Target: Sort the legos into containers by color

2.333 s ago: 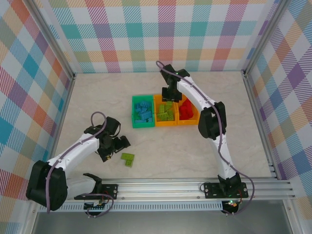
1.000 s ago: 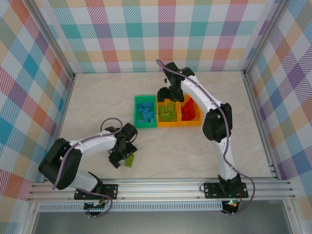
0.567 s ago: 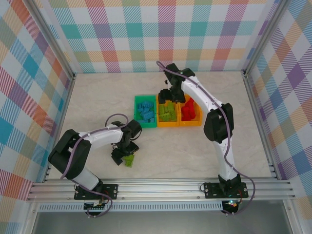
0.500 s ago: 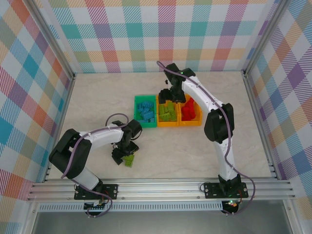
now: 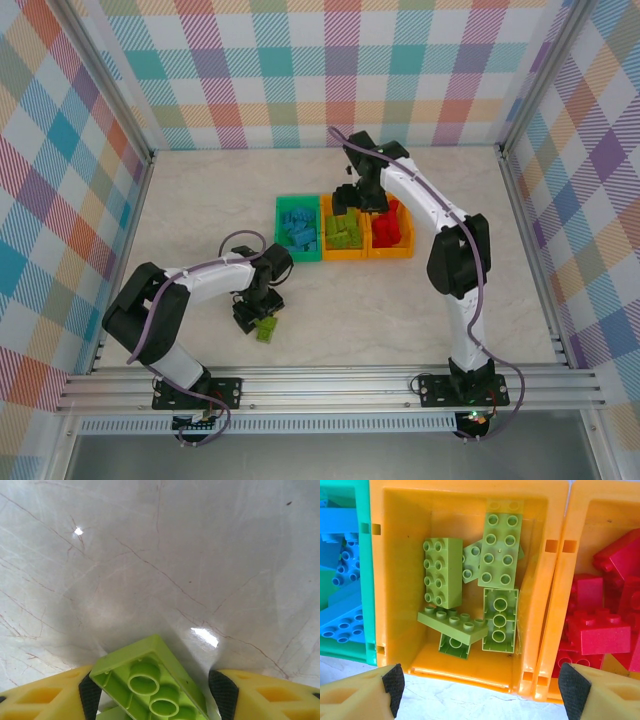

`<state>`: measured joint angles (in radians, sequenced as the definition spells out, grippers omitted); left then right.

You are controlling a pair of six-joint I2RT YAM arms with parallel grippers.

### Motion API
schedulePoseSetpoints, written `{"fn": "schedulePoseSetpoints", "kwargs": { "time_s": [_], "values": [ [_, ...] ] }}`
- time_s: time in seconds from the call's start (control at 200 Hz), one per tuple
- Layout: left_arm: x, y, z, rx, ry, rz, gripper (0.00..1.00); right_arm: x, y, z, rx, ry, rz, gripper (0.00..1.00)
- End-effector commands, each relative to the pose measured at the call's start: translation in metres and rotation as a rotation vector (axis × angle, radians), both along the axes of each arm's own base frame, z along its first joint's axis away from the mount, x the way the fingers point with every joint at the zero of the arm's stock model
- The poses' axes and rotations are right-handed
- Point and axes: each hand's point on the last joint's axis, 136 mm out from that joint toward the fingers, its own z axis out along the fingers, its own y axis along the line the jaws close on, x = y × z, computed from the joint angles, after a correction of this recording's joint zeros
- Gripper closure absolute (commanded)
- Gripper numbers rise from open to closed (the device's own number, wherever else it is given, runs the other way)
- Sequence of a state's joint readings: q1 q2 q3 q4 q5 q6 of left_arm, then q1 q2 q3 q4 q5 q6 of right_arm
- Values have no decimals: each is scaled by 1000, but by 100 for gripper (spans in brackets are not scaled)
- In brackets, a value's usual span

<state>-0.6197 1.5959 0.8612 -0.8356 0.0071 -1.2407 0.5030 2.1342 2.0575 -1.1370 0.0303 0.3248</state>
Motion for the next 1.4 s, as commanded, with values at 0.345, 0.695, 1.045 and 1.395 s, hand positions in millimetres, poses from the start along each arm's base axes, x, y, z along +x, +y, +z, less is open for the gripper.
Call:
{"fn": "schedulePoseSetpoints", "kwargs": {
  "time_s": [0.345, 0.695, 1.045, 1.395],
  "values": [
    [76, -2, 4, 62, -255, 27, 41, -1, -9, 21, 6, -43, -19, 17],
    [91, -16, 0, 44, -248, -10, 47, -2, -18, 20, -4, -45, -31, 17],
    [82, -20, 3, 30, -248, -61, 44, -3, -26, 19, -5, -39, -48, 17],
    [64, -23, -1, -3, -249, -106, 43, -4, -28, 20, -9, -36, -65, 17]
  ]
}}
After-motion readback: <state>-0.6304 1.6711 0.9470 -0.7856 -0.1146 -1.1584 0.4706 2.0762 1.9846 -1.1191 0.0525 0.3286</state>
